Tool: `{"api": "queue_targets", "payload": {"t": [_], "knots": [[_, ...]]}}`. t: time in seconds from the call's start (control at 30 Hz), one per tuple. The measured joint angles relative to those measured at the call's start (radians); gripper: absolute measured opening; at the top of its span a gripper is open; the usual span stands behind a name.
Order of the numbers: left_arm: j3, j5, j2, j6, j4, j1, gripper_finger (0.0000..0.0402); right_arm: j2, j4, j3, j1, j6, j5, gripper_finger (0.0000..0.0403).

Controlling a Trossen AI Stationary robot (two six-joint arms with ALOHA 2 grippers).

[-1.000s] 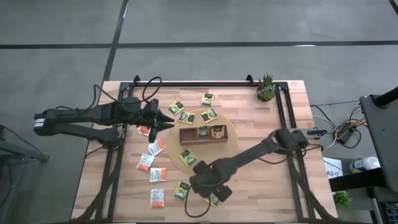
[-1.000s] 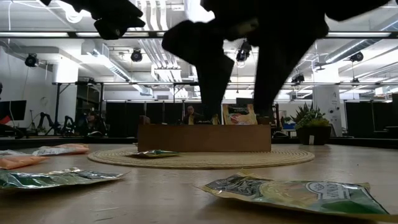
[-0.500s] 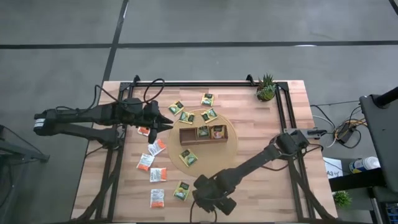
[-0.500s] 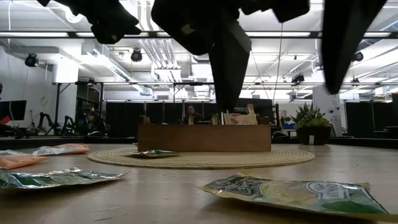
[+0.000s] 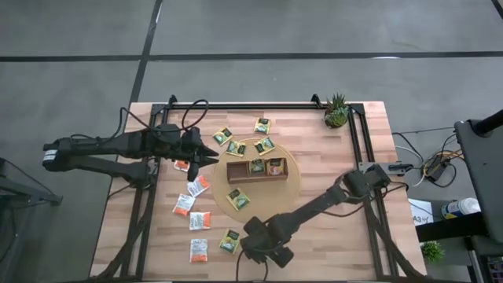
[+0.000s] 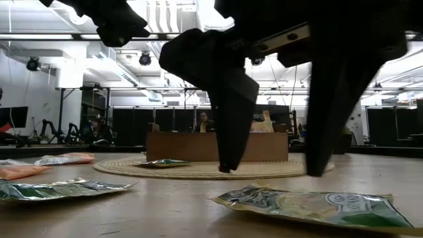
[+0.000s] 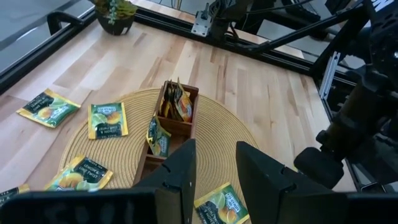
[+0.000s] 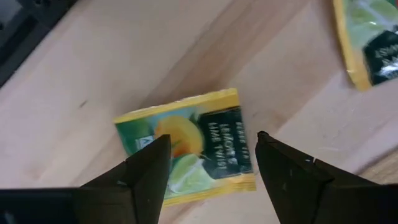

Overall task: Pick & Place Tea
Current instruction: Put the yellow tea bag into the middle section of the wooden organizer

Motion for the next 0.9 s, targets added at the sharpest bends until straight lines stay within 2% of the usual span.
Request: {"api": "queue_targets", "payload": {"t": [0.63,0.73,0.9], "knots": [[0.0,0.0,0.004,-0.018,0.0,0.0,0.0108,0.059,0.0,0.006,-0.018,0.015,0.026,0.0221],[0.0,0.0,0.004,-0.018,0.0,0.0,0.0108,0.058,-0.002,0.006,-0.017,0.011,0.025,0.0182],[0.0,0.0,0.004,-0.025,0.0,0.0,0.0108,0.059,-0.016,0.015,-0.017,-0.008,0.025,0.0059]]}}
